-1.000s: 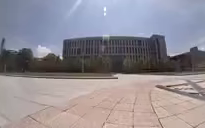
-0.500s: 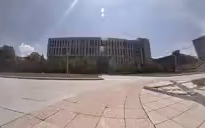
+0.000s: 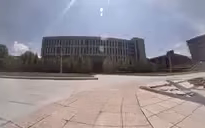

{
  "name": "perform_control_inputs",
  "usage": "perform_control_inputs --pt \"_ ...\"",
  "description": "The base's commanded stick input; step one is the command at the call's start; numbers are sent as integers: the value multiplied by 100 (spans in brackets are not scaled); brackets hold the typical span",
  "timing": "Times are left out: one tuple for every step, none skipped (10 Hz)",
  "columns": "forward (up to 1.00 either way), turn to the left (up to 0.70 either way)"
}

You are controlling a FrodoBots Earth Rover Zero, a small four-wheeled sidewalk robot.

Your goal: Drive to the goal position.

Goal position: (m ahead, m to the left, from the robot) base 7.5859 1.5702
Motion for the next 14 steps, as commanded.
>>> perform_control_inputs --pt "50 1" --pt "50 1" --pt "50 1" --pt "50 1" --pt "50 1" --pt "50 1" --pt "50 1" --pt "50 1" --pt "50 1" --pt "50 1" --pt "50 1" --pt "50 1" --pt "50 1" --pt "50 -7"
